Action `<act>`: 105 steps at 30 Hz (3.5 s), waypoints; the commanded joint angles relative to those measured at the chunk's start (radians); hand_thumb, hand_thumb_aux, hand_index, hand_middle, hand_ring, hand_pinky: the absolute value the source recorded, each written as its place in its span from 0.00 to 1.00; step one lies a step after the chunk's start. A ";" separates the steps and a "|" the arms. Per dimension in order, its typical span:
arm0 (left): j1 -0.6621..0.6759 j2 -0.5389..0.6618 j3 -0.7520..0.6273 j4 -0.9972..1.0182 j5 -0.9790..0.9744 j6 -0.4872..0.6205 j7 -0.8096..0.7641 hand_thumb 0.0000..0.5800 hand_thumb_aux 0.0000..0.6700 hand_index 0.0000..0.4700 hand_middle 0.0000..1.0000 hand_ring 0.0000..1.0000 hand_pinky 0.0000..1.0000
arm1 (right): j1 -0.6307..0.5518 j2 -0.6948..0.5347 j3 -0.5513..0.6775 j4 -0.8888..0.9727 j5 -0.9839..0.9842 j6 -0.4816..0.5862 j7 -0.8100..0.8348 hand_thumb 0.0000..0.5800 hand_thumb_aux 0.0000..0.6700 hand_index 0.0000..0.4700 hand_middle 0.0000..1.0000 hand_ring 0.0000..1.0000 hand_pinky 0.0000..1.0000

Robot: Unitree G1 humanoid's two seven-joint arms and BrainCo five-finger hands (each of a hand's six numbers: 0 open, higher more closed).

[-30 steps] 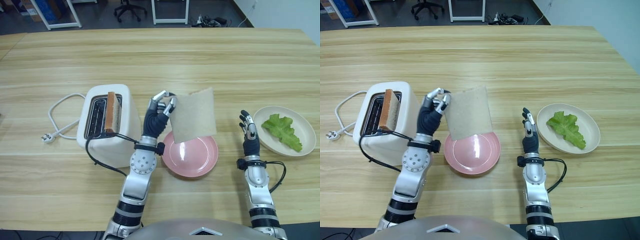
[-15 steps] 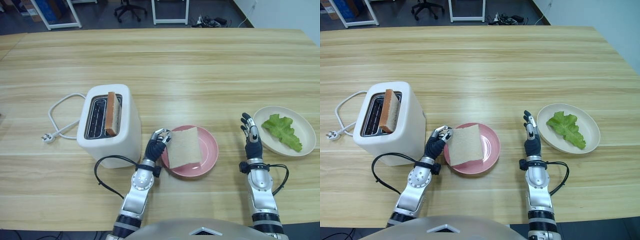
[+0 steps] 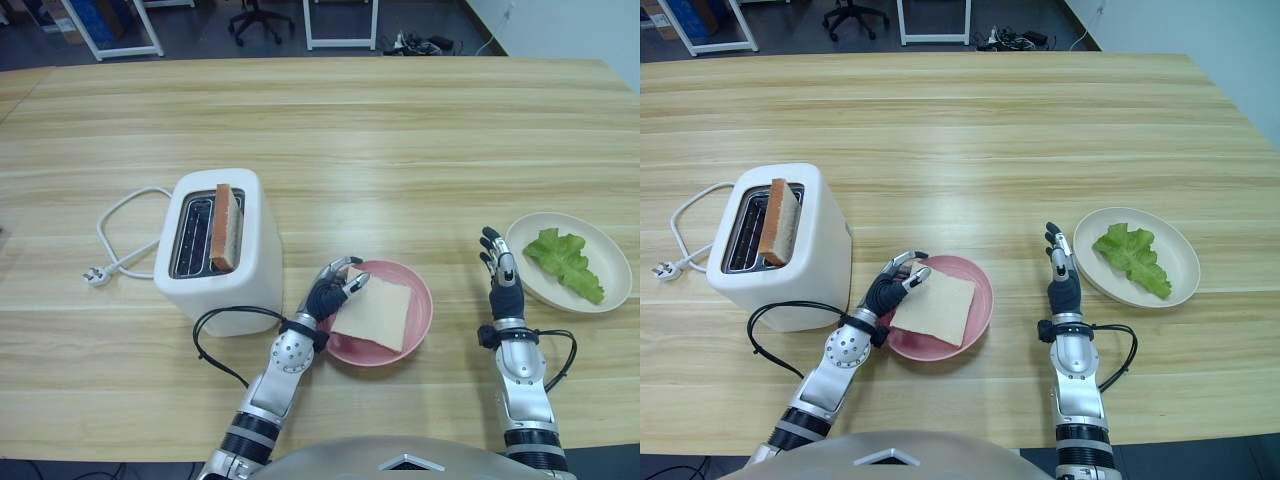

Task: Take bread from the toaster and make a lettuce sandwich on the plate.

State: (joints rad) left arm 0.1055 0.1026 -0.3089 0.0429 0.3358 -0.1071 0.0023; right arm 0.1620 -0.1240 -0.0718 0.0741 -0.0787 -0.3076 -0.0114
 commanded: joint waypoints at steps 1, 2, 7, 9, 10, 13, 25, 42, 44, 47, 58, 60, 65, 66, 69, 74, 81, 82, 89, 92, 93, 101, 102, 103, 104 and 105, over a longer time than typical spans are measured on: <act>0.040 0.016 -0.009 -0.120 0.071 0.035 0.023 0.00 0.00 0.00 0.00 0.00 0.00 | 0.014 0.005 0.007 -0.008 0.000 0.015 0.004 0.00 0.00 0.00 0.00 0.00 0.00; 0.048 0.016 -0.010 -0.146 0.085 0.040 0.028 0.00 0.00 0.00 0.00 0.00 0.00 | 0.013 0.005 0.008 -0.009 -0.001 0.016 0.003 0.00 0.00 0.00 0.00 0.00 0.00; 0.089 0.048 -0.019 -0.344 0.300 0.067 0.097 0.00 0.00 0.00 0.00 0.00 0.00 | 0.008 0.002 0.008 -0.016 -0.001 0.018 0.005 0.00 0.00 0.00 0.00 0.00 0.00; 0.109 0.066 -0.017 -0.427 0.419 0.082 0.123 0.00 0.00 0.00 0.00 0.00 0.00 | 0.006 -0.003 0.005 -0.021 -0.005 0.016 0.005 0.00 0.00 0.00 0.00 0.00 0.00; 0.121 0.072 -0.012 -0.471 0.477 0.085 0.140 0.00 0.00 0.00 0.00 0.00 0.00 | 0.005 -0.009 0.005 -0.025 -0.012 0.012 0.003 0.00 0.00 0.00 0.00 0.00 0.00; 0.160 0.086 0.009 -0.563 0.590 0.101 0.163 0.00 0.00 0.00 0.00 0.00 0.00 | 0.001 -0.030 -0.001 -0.043 -0.034 0.007 0.000 0.00 0.00 0.00 0.00 0.00 0.00; 0.295 -0.008 0.017 -0.293 0.278 -0.091 0.304 0.00 0.00 0.00 0.00 0.00 0.00 | -0.118 -0.612 -0.147 0.043 -0.842 0.055 -0.362 0.00 0.00 0.00 0.00 0.00 0.00; 0.324 -0.028 -0.008 -0.241 0.274 -0.131 0.339 0.00 0.00 0.00 0.00 0.00 0.00 | -0.463 -0.731 0.306 0.970 -0.959 0.064 -0.559 0.80 0.55 0.55 0.00 0.00 0.00; 0.327 -0.028 -0.010 -0.245 0.277 -0.129 0.339 0.00 0.00 0.00 0.00 0.00 0.00 | -0.493 -0.735 0.331 1.015 -0.949 0.071 -0.572 0.87 0.64 0.64 0.00 0.00 0.00; 0.332 -0.028 -0.013 -0.245 0.281 -0.128 0.339 0.00 0.00 0.00 0.00 0.00 0.00 | -0.537 -0.734 0.369 1.069 -0.936 0.079 -0.581 0.95 0.77 0.77 0.00 0.00 0.00; 0.356 -0.028 -0.038 -0.246 0.305 -0.125 0.345 0.00 0.00 0.00 0.00 0.00 0.00 | -0.554 -0.750 0.426 1.035 -0.862 0.053 -0.638 1.00 1.00 1.00 0.00 0.00 0.00; 0.360 -0.030 -0.039 -0.246 0.309 -0.124 0.352 0.00 0.00 0.00 0.00 0.00 0.00 | -0.545 -0.763 0.419 1.003 -0.844 0.048 -0.649 1.00 1.00 1.00 0.00 0.00 0.00; 0.381 -0.038 -0.038 -0.244 0.318 -0.123 0.384 0.00 0.00 0.00 0.00 0.00 0.00 | -0.528 -0.785 0.407 0.899 -0.805 0.038 -0.652 1.00 1.00 1.00 0.00 0.00 0.00; 0.382 -0.039 -0.038 -0.243 0.319 -0.124 0.387 0.00 0.00 0.00 0.00 0.00 0.00 | -0.525 -0.787 0.408 0.890 -0.801 0.040 -0.650 1.00 1.00 1.00 0.00 0.00 0.00; 0.378 -0.038 -0.041 -0.238 0.320 -0.124 0.387 0.00 0.00 0.00 0.00 0.00 0.00 | -0.545 -0.781 0.428 0.935 -0.809 0.057 -0.633 0.77 0.53 0.53 0.00 0.00 0.00; 0.378 -0.038 -0.041 -0.233 0.323 -0.125 0.386 0.00 0.00 0.00 0.00 0.00 0.00 | -0.621 -0.762 0.479 1.093 -0.832 0.073 -0.587 0.00 0.00 0.00 0.00 0.00 0.00; 0.391 -0.034 -0.042 -0.241 0.325 -0.123 0.385 0.00 0.00 0.00 0.00 0.00 0.00 | -0.678 -0.740 0.545 1.221 -0.829 0.084 -0.550 0.00 0.00 0.00 0.00 0.00 0.00; 0.393 -0.033 -0.042 -0.244 0.326 -0.123 0.384 0.00 0.00 0.00 0.00 0.00 0.00 | -0.682 -0.734 0.553 1.232 -0.828 0.087 -0.548 0.00 0.00 0.00 0.00 0.00 0.00; 0.407 -0.030 -0.040 -0.262 0.330 -0.119 0.378 0.00 0.00 0.00 0.00 0.00 0.00 | -0.701 -0.709 0.606 1.263 -0.833 0.100 -0.536 0.18 0.09 0.09 0.00 0.00 0.00; 0.414 -0.030 -0.044 -0.266 0.334 -0.118 0.378 0.00 0.00 0.00 0.00 0.00 0.00 | -0.708 -0.703 0.615 1.271 -0.826 0.101 -0.529 0.89 0.67 0.67 0.00 0.00 0.00; 0.416 -0.030 -0.045 -0.266 0.336 -0.118 0.378 0.00 0.00 0.00 0.00 0.00 0.00 | -0.709 -0.703 0.616 1.273 -0.821 0.099 -0.527 1.00 0.96 0.96 0.00 0.00 0.00; 0.430 -0.031 -0.049 -0.271 0.343 -0.118 0.376 0.00 0.00 0.00 0.00 0.00 0.00 | -0.713 -0.700 0.619 1.269 -0.805 0.082 -0.536 1.00 1.00 1.00 0.00 0.00 0.00; 0.431 -0.031 -0.049 -0.271 0.343 -0.118 0.376 0.00 0.00 0.00 0.00 0.00 0.00 | -0.712 -0.700 0.619 1.267 -0.805 0.079 -0.539 1.00 1.00 1.00 0.00 0.00 0.00; 0.431 -0.031 -0.049 -0.270 0.343 -0.118 0.376 0.00 0.00 0.00 0.00 0.00 0.00 | -0.711 -0.701 0.618 1.264 -0.805 0.076 -0.544 1.00 1.00 1.00 0.00 0.00 0.00; 0.431 -0.032 -0.049 -0.270 0.343 -0.117 0.376 0.00 0.00 0.00 0.00 0.00 0.00 | -0.711 -0.704 0.618 1.261 -0.805 0.072 -0.549 1.00 1.00 1.00 0.00 0.00 0.00; 0.431 -0.032 -0.049 -0.268 0.344 -0.117 0.376 0.00 0.00 0.00 0.00 0.00 0.00 | -0.710 -0.708 0.617 1.257 -0.804 0.068 -0.554 1.00 1.00 1.00 0.00 0.00 0.00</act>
State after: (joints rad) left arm 0.5330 0.0689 -0.3468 -0.2224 0.6691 -0.2376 0.3827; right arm -0.5505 -0.8345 0.5423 1.3398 -0.8998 -0.2275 -0.5610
